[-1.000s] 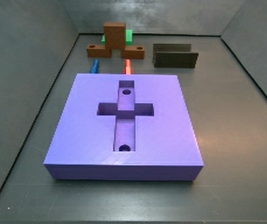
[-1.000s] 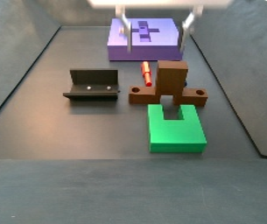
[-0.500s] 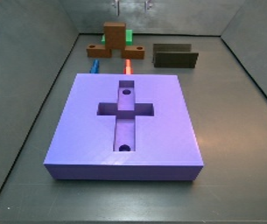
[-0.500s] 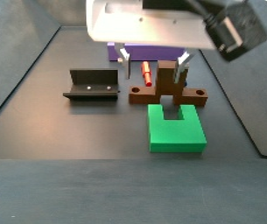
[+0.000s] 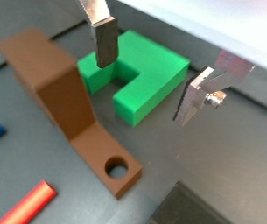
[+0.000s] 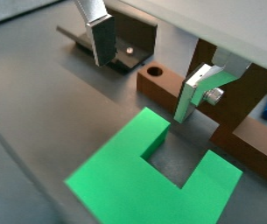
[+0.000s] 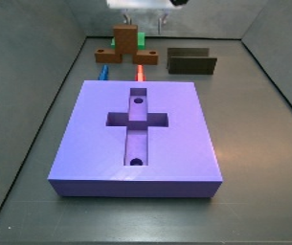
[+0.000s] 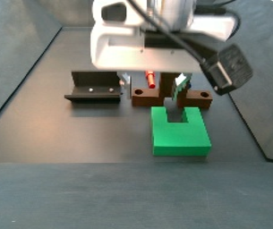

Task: Pick up the green object. Move up. Place the green object on the fixture. Regrasp the green object. Move to above the board. Insert the green object.
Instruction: Pick up the green object.

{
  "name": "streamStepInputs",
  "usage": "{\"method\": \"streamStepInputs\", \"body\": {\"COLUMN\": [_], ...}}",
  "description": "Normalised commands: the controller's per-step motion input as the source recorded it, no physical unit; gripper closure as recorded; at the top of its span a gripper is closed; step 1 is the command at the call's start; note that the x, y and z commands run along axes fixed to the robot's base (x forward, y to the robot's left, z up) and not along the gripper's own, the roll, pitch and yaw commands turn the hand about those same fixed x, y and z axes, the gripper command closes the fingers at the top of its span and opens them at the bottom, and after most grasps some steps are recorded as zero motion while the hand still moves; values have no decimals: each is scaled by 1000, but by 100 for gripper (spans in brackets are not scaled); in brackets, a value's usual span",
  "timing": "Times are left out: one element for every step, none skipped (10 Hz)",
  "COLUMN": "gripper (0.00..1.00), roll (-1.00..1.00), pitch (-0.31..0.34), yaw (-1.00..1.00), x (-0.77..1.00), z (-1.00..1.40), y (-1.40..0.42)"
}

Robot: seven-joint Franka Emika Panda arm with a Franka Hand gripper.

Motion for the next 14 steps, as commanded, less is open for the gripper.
{"method": "streamStepInputs", "body": {"gripper": [0,0,0,0,0,0,0,0,0,0,0,0,0,0], "roll": [127,116,34,0,-43,-117,-209,-130,-101,-91,-51,-43,0,-17], "pitch": [-99,-11,-7,-23,-24,-50,-11,0,0,0,-27,-70,-97,-66], "yaw": [-6,-180,-237,-180,-114,-83,0,0,3,9,54,91,89,109], "x": [-146,-114,-171,-143,-69,-17,191,246,211,149,0,-86,-169,-51], "z": [-449,-357,-326,-303,-234,-197,-131,-49,-29,-126,-177,-197,-194,-37], "y": [0,83,217,223,243,229,0,-63,-126,-66,0,0,6,0]}}
